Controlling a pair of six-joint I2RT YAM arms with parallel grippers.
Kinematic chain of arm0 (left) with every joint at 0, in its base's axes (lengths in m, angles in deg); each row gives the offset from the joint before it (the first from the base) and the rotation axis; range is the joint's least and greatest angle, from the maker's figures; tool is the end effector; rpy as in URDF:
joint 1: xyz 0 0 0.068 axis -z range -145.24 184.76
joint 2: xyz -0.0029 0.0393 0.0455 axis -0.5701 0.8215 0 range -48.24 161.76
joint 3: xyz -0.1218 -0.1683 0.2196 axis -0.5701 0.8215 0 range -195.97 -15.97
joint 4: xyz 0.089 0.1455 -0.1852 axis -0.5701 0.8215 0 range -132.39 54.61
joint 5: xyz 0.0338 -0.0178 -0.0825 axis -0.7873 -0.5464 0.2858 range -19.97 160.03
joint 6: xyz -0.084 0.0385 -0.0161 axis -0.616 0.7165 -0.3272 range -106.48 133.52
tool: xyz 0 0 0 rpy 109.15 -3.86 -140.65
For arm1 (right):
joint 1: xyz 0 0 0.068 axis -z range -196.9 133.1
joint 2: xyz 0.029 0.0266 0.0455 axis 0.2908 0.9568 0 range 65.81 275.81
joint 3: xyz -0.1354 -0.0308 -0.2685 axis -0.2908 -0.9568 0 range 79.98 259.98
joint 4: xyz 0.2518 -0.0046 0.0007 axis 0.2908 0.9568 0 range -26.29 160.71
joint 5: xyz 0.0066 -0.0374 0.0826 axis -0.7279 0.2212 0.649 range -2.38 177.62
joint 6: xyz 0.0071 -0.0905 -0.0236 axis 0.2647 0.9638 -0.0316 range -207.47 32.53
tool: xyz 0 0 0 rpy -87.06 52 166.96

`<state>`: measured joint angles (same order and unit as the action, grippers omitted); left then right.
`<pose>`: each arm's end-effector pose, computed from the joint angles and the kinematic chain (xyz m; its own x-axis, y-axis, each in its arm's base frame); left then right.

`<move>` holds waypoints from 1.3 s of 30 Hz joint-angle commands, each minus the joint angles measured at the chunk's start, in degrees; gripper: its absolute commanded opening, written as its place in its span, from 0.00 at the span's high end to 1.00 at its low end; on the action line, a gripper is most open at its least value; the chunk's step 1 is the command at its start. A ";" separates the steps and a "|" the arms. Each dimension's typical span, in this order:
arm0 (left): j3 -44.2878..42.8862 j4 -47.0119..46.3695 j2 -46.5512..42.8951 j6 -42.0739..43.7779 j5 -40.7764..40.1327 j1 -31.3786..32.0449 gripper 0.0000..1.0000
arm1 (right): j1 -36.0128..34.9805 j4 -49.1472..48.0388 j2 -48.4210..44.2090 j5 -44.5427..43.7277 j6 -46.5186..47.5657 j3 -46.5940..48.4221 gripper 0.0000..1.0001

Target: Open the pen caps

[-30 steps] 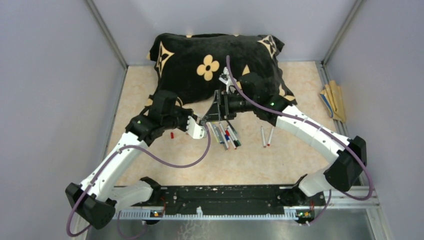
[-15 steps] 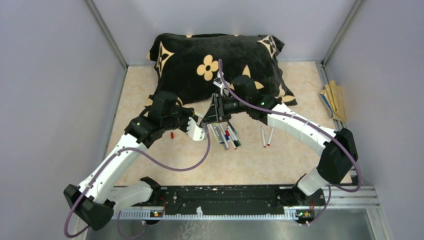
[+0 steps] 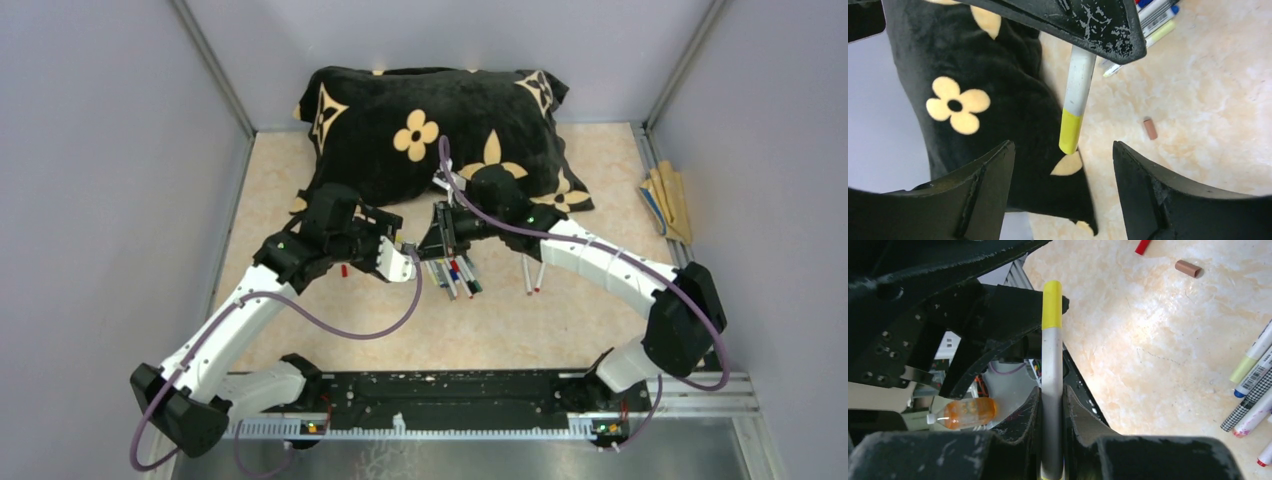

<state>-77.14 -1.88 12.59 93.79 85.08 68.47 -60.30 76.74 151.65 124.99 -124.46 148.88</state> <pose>0.1790 -0.1458 0.3314 0.6002 0.7438 -0.2942 0.6474 -0.2358 0.7247 0.2285 0.2867 0.3255 -0.8484 -0.1441 -0.5094 -0.5228 0.3792 0.7634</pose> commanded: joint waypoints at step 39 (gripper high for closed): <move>-2.63 10.54 5.99 4.63 4.10 3.68 1.00 | 1.73 -0.30 -1.24 6.08 6.28 -0.36 1.00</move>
<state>-81.73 7.45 18.45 96.17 91.33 71.18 -59.03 78.08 150.97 131.17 -119.09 146.11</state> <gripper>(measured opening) 0.056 0.133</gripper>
